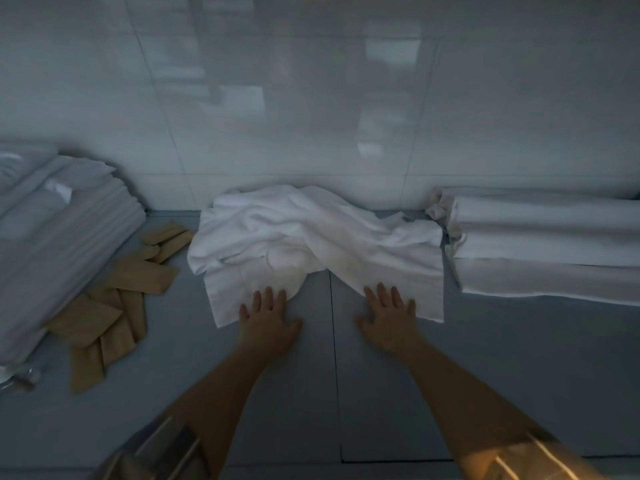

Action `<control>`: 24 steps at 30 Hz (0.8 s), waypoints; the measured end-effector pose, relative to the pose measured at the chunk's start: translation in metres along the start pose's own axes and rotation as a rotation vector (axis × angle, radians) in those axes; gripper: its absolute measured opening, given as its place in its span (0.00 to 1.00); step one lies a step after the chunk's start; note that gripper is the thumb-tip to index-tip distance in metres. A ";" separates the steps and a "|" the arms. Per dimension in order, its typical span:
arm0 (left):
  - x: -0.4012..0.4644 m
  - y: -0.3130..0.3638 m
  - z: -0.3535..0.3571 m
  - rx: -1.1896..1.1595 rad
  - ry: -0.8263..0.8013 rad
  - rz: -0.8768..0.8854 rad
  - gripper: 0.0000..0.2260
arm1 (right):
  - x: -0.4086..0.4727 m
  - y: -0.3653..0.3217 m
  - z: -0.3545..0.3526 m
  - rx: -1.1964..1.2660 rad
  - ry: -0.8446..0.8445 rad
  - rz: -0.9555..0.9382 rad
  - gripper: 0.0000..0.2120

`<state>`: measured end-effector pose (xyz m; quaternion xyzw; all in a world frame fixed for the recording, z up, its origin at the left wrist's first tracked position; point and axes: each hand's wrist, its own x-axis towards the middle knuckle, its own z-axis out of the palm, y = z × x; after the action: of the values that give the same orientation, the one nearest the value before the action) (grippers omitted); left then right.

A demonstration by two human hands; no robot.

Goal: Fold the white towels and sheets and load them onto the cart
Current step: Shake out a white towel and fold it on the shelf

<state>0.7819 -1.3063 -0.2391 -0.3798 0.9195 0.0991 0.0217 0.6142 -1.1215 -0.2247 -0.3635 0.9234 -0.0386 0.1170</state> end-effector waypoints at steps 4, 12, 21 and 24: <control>-0.017 -0.008 0.005 0.012 -0.010 0.019 0.35 | -0.009 0.005 0.007 -0.014 0.006 -0.024 0.33; -0.094 -0.012 -0.017 -0.020 -0.191 -0.040 0.33 | -0.078 0.022 -0.004 -0.037 -0.159 -0.060 0.34; -0.163 0.008 -0.031 -0.012 -0.274 -0.090 0.30 | -0.152 0.047 -0.006 0.035 -0.264 -0.059 0.34; -0.166 0.020 -0.040 0.002 -0.257 -0.110 0.31 | -0.161 0.045 -0.006 0.042 -0.256 -0.038 0.33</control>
<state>0.8868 -1.1852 -0.1779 -0.4140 0.8869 0.1447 0.1452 0.6968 -0.9793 -0.1952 -0.3806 0.8927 -0.0133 0.2409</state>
